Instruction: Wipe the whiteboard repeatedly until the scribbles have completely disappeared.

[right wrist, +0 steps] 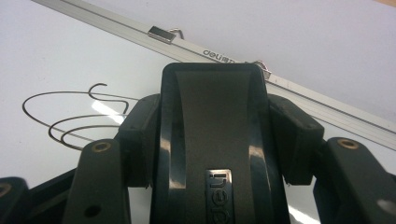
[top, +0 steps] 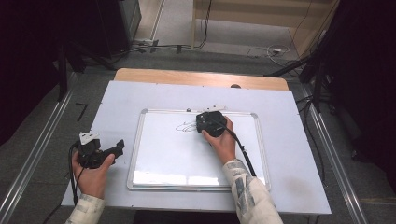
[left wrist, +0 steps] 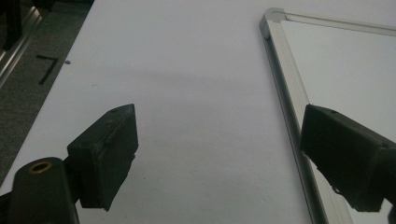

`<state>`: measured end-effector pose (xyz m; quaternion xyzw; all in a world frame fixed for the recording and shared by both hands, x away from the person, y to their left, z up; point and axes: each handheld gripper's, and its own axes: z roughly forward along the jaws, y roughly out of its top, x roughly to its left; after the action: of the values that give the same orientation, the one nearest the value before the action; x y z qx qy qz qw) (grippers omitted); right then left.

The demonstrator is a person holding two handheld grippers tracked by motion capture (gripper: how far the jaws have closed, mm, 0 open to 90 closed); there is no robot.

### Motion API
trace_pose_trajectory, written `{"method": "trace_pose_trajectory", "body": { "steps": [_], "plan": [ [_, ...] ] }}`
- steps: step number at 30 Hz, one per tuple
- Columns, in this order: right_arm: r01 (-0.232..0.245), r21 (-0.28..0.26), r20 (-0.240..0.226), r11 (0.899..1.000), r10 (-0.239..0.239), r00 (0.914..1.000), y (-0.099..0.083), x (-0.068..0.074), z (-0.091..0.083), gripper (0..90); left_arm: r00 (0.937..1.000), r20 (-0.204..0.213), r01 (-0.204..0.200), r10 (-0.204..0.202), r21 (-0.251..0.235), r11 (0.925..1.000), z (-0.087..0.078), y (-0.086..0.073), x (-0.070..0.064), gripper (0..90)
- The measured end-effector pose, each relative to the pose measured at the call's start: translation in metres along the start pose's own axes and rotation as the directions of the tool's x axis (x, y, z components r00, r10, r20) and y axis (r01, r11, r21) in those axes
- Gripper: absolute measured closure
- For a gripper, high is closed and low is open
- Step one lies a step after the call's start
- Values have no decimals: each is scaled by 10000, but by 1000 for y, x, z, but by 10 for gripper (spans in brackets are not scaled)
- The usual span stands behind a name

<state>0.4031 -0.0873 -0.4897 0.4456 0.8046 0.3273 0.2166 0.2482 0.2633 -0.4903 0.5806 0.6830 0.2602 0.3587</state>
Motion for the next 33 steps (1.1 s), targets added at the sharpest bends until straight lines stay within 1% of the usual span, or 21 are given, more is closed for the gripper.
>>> {"method": "trace_pose_trajectory", "body": {
  "steps": [28, 30, 33],
  "plan": [
    [195, 24, -211, 9998, -194, 9996, 8, 19, 7, 393, 10000, 28, 27, -27, -11, 10000, 0, 0, 0, 127],
    [299, -14, -250, 9996, -299, 9992, 9, 21, 8, 394, 10000, 26, 29, -29, -12, 10000, 0, 0, 0, 127],
    [324, -21, -260, 9995, -325, 9991, 10, 23, 9, 394, 10000, 23, 23, -23, -13, 10000, 0, 0, 0, 127]
  ]
}}
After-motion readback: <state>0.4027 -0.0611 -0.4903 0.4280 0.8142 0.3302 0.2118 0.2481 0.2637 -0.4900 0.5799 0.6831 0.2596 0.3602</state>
